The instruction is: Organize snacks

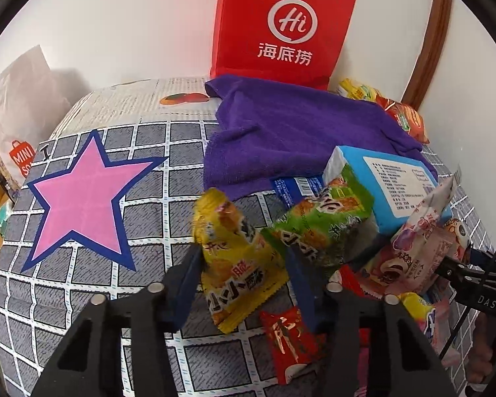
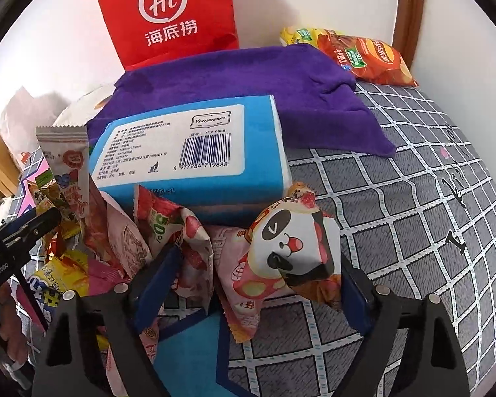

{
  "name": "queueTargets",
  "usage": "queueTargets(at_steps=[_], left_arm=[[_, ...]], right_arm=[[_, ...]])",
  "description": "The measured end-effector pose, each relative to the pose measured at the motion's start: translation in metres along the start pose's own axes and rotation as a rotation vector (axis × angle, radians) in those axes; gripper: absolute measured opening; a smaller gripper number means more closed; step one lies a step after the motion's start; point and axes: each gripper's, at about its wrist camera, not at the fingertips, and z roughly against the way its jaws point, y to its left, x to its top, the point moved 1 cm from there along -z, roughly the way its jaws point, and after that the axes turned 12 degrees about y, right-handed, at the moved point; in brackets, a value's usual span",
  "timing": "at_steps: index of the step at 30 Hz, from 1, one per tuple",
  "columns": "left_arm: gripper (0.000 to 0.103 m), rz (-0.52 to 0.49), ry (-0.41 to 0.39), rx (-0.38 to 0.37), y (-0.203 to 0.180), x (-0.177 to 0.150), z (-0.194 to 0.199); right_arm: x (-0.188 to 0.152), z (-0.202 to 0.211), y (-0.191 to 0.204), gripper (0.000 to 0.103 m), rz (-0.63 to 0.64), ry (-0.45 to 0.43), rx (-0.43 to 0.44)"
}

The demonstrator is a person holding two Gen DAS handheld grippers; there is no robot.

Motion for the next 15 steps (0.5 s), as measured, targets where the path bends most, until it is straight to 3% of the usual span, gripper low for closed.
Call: queueTargets(at_steps=[1, 15], left_arm=[[0.038, 0.006, 0.0, -0.001, 0.002, 0.0, 0.0], [0.033, 0.066, 0.012, -0.061, 0.015, -0.004, 0.007]], right_arm=[[0.0, 0.0, 0.0, 0.084, 0.001, -0.002, 0.002], [-0.001, 0.016, -0.003, 0.057, 0.005, -0.034, -0.002]])
